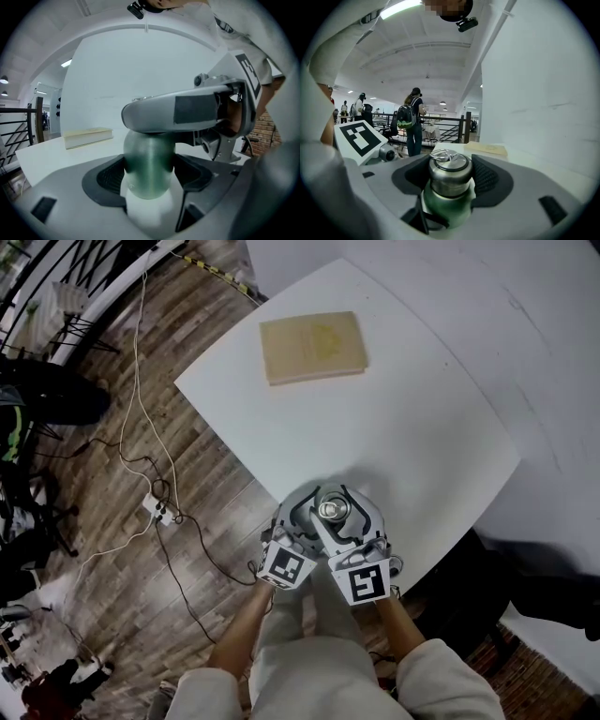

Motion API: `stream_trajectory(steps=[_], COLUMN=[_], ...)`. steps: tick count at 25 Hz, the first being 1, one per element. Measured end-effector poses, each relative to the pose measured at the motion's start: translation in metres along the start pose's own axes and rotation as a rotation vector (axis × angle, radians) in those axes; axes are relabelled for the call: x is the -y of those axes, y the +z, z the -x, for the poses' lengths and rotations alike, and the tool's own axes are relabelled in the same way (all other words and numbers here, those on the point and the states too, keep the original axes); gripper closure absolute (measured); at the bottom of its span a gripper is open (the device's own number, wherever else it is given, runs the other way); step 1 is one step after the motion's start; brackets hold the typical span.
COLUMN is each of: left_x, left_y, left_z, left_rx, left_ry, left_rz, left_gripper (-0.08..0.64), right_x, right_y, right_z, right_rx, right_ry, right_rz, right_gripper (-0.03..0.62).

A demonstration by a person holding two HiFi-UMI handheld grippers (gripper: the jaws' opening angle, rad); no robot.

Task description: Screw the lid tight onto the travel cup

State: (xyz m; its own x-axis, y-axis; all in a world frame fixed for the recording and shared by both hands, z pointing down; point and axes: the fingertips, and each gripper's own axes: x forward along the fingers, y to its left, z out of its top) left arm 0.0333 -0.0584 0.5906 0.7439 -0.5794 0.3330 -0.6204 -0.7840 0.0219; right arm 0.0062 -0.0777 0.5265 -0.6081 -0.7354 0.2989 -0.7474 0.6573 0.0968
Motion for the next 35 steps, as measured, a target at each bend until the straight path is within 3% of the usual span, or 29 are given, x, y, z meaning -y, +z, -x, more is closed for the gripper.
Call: stream_trajectory(steps=[10,16,22,24,35], left_x=[0.0,0.0,0.001,0.002,-0.004], left_y=[0.0,0.0,-0.001,0.0,-0.005], left_z=[0.0,0.0,0.0,0.0,0.042], left_rx=[0.0,-0.002,0.0,0.001,-0.02], left_ry=[0.001,-0.001,-0.003,-0.011,0.027], left_rz=[0.002,0.003,0.008,0.017,0.071], left_gripper=[0.227,0.227,0.227,0.227,0.227], right_x=[0.004,0.005,0.003,0.001,0.0], right_y=[0.002,0.002,0.005,0.008,0.011], right_z=[-0.001,-0.001,-0.002,-0.001,0.032], right_rx=[0.012,0.011,0.066,0.078,0.069], right_ry=[-0.122,-0.141,-0.102,-0.079,-0.058], right_rz=[-0.026,-0.028,-0.083,-0.114,-0.122], right_gripper=[0.334,0.333,0.327,0.273,0.284])
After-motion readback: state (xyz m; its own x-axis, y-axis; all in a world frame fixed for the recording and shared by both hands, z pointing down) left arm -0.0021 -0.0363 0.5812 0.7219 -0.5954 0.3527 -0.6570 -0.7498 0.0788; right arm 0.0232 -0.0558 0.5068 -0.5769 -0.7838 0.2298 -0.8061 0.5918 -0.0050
